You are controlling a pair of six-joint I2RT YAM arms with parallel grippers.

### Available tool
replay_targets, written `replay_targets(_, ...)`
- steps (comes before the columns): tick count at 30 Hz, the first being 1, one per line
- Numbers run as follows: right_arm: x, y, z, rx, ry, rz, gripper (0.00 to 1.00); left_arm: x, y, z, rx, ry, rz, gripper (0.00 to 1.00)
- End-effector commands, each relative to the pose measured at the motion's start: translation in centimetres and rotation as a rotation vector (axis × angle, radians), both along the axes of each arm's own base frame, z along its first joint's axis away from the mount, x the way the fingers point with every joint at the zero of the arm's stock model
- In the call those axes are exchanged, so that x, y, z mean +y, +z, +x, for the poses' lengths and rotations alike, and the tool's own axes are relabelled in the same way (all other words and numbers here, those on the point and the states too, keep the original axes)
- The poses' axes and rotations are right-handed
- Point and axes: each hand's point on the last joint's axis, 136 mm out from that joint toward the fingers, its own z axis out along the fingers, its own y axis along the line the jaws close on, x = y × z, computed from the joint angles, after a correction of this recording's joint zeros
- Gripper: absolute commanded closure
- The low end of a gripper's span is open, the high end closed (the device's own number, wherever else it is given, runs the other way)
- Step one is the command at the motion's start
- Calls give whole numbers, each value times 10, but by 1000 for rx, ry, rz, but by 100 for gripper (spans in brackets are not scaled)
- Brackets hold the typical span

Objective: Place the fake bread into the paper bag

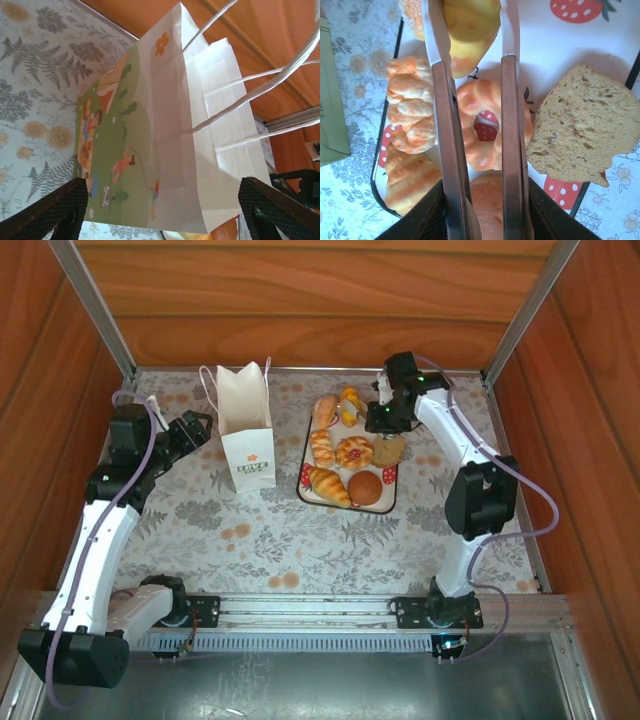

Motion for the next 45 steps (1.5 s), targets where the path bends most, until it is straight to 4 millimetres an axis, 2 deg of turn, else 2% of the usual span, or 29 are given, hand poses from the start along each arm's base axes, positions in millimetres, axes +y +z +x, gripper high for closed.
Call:
replay_targets(1, -1, 24, -12, -44, -2, 9, 63, -9, 6, 3, 18, -45, -46, 17)
replay_targets(7, -6, 58, -30, -103, -16, 48, 63, -19, 2, 12, 40, -77, -59, 19)
replay_targets(8, -6, 73, -37, -133, -13, 70, 63, -18, 1, 15, 43, -68, -60, 19)
replay_targets(20, 0, 127, -84, -214, 33, 215, 63, -28, 2, 53, 15, -58, -119, 28)
replay_targets(24, -1, 146, -93, -254, 35, 247, 63, -30, -5, 62, 30, -62, -114, 38)
replay_targets(29, 9, 170, -104, -295, 68, 318, 63, -29, -8, 64, 26, -50, -79, 51)
replay_targets(40, 30, 198, -117, -344, 141, 377, 63, -26, -9, 59, 20, -41, -74, 81)
replay_targets(45, 45, 217, -124, -395, 193, 399, 64, -27, -9, 56, 22, -40, -81, 89)
